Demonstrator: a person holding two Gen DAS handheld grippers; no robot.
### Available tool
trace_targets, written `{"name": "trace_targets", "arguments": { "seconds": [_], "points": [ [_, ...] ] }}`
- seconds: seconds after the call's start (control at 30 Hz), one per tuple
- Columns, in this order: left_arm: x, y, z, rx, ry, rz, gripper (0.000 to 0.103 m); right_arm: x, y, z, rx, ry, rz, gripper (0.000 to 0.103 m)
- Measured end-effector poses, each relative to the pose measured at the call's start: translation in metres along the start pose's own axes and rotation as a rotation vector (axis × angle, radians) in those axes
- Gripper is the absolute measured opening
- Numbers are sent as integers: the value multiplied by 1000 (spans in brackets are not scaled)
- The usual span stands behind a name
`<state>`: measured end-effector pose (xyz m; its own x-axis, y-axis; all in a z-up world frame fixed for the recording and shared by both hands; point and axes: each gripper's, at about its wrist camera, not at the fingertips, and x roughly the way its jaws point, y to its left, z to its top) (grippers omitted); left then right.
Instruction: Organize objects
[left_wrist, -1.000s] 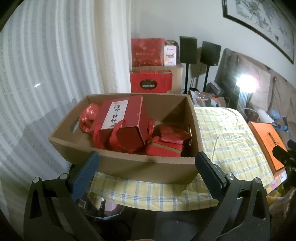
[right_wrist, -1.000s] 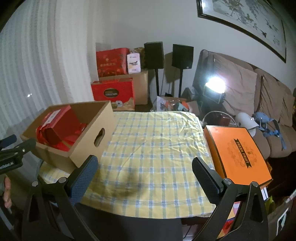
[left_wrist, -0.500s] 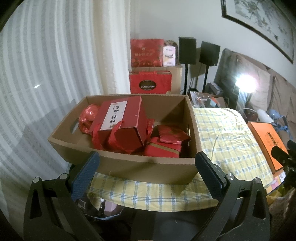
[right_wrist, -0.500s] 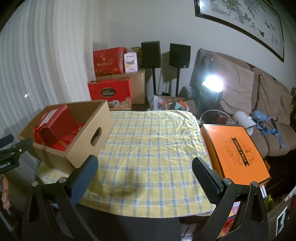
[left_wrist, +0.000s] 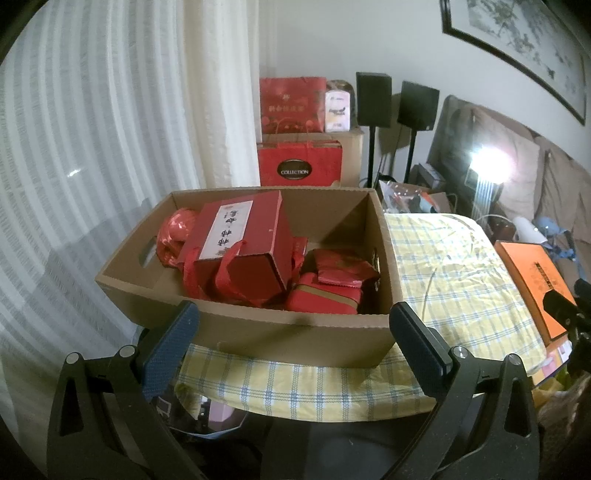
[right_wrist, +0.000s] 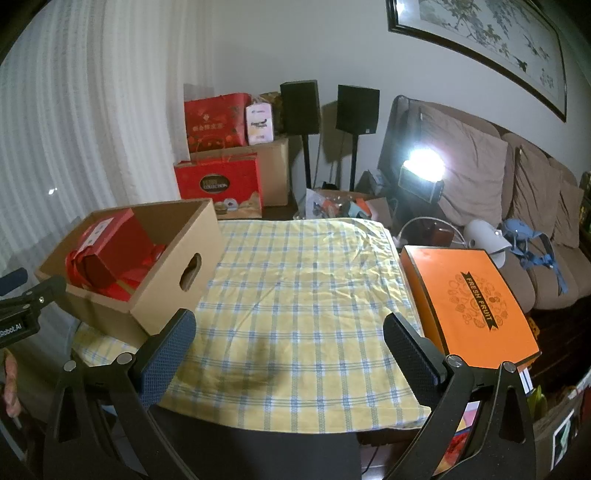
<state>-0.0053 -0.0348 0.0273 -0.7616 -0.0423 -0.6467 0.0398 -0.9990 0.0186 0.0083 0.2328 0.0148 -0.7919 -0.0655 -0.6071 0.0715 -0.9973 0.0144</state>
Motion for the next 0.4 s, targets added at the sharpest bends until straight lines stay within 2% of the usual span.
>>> {"name": "trace_targets", "arguments": {
  "seconds": [0.4],
  "points": [
    [5,0,-1,9,4,1,103,1,0,0,2,2,0,102]
  ]
}}
